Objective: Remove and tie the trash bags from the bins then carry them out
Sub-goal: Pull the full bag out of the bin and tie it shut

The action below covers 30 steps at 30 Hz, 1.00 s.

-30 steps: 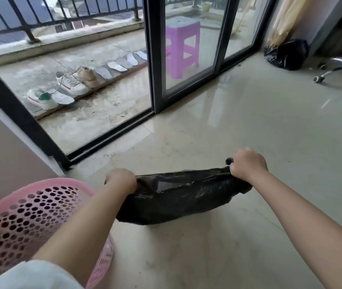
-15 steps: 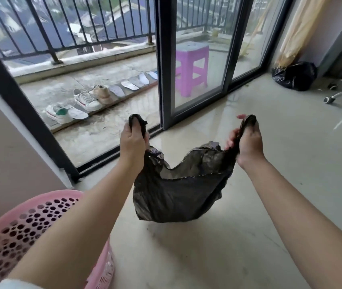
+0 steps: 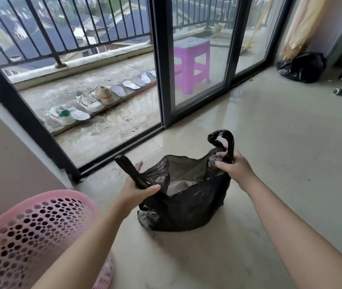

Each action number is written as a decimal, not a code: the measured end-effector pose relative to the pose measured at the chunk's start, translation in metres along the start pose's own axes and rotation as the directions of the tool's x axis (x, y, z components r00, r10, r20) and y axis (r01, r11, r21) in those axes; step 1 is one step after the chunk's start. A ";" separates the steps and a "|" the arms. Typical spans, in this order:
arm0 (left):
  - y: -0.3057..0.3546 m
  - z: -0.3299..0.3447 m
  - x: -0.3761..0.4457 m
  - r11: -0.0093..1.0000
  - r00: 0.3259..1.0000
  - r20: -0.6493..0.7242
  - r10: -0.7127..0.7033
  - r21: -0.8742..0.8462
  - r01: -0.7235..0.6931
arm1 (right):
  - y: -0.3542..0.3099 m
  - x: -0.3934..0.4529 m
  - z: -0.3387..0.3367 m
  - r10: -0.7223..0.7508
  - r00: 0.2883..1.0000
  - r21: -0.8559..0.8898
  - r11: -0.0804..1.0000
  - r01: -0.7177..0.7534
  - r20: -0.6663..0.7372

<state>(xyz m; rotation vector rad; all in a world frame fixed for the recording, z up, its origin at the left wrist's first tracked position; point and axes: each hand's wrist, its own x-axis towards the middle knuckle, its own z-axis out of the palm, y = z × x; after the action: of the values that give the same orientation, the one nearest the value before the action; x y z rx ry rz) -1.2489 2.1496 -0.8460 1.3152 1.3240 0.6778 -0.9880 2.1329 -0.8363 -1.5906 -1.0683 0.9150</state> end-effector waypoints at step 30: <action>0.002 0.029 0.025 0.536 0.951 -0.258 -0.170 -0.834 -0.130 | 0.025 0.019 0.005 0.373 0.926 0.817 0.551 -0.170 -0.059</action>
<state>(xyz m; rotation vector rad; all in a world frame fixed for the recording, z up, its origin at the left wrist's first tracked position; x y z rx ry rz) -1.2156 2.1645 -0.8582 0.3732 0.9877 1.3506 -0.9813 2.1487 -0.8626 -1.0294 -0.1294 1.1695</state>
